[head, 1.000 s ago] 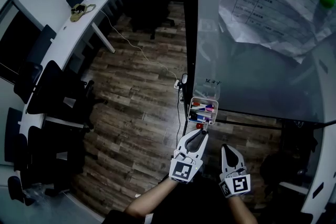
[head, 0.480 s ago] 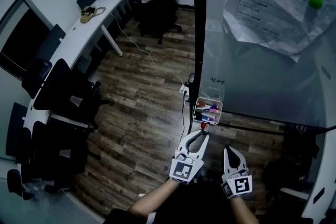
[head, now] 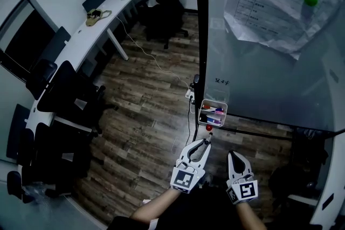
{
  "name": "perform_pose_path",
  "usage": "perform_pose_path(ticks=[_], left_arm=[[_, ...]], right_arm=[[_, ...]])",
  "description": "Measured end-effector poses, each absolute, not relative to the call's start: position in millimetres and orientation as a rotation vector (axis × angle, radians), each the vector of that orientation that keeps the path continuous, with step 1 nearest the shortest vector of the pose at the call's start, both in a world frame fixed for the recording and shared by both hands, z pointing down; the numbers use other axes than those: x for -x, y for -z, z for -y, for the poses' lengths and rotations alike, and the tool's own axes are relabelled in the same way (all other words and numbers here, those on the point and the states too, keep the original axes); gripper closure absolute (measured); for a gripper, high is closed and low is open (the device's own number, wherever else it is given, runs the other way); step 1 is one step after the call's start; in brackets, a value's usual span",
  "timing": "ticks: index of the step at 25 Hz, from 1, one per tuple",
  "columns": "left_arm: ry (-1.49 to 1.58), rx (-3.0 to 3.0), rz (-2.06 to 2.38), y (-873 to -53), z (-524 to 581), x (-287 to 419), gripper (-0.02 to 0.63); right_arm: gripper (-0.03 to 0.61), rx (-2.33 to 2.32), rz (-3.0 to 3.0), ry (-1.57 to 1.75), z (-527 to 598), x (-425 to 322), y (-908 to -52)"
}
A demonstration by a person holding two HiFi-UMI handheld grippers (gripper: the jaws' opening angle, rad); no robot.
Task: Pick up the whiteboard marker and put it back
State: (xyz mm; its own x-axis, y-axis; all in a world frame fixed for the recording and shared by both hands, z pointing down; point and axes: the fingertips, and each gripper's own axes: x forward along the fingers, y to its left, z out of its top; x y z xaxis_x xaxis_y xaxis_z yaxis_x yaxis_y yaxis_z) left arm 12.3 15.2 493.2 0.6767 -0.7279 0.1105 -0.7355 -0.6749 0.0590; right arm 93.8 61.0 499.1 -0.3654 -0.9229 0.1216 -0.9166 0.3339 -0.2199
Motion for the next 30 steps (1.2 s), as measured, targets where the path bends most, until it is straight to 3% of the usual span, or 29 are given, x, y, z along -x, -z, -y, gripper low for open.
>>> perform_pose_path(ticks=[30], left_arm=[[-0.191,-2.713,1.236,-511,-69,19,0.538]], right_arm=[[0.565,1.718,-2.622,0.427,-93,-78,-512]])
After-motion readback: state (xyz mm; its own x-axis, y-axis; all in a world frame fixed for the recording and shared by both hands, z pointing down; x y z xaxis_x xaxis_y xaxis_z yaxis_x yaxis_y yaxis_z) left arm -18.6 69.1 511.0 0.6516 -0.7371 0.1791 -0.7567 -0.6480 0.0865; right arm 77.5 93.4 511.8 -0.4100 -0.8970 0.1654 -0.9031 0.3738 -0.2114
